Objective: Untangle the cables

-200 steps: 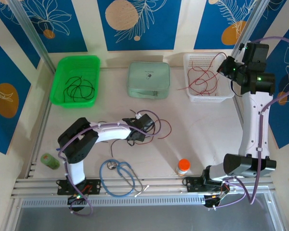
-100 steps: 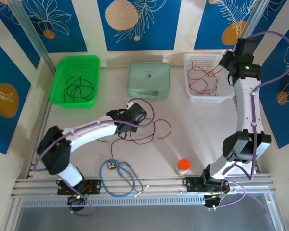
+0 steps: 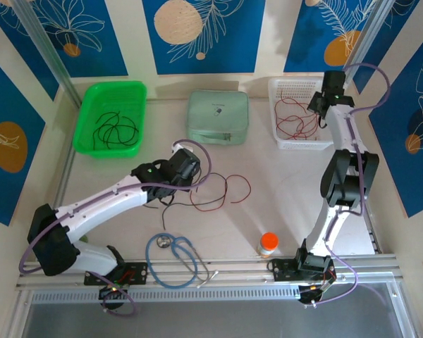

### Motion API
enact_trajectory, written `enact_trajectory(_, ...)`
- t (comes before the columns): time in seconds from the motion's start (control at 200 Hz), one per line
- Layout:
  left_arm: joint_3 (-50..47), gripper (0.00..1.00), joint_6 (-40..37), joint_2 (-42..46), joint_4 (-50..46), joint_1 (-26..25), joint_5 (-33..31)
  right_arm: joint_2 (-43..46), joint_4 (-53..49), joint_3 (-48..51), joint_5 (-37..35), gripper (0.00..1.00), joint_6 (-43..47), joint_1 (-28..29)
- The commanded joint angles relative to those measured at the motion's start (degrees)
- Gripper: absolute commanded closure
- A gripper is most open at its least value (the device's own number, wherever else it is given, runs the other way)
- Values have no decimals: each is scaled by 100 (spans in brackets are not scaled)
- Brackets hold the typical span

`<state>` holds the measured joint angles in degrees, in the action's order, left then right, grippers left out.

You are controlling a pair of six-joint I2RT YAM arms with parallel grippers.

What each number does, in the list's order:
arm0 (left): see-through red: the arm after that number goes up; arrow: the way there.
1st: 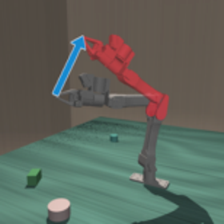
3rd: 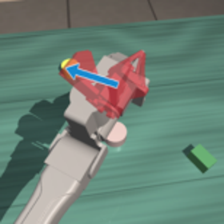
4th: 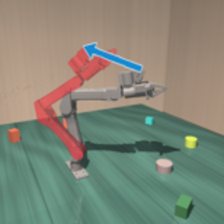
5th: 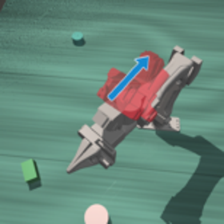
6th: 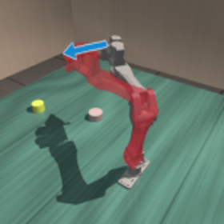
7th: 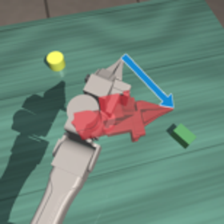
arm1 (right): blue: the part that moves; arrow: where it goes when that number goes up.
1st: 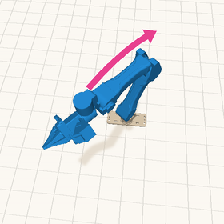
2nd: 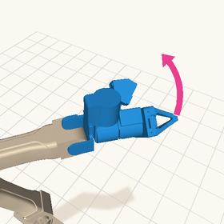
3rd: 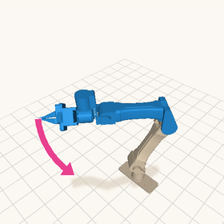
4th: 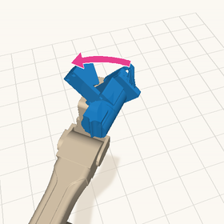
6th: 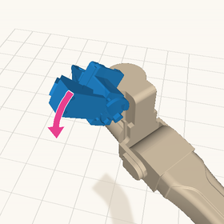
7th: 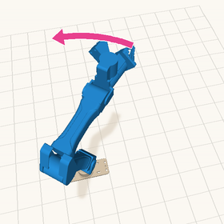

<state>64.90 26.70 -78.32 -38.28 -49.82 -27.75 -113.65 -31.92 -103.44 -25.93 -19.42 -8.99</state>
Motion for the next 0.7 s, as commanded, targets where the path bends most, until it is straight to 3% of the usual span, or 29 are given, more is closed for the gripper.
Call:
enact_trajectory(0.0,-76,55,140,182,-293,59,-117,-472,-418,-380,175,100,70,30)
enact_trajectory(0.22,-57,53,304,219,-538,163,-133,-1555,-1536,-1219,699,97,-89,46)
enact_trajectory(0.465,-22,36,562,306,-848,434,-83,-1558,-1795,-1311,743,61,-199,56)
enact_trajectory(0.695,-31,30,750,312,-1172,853,137,-1076,-1910,-1401,748,38,-117,75)
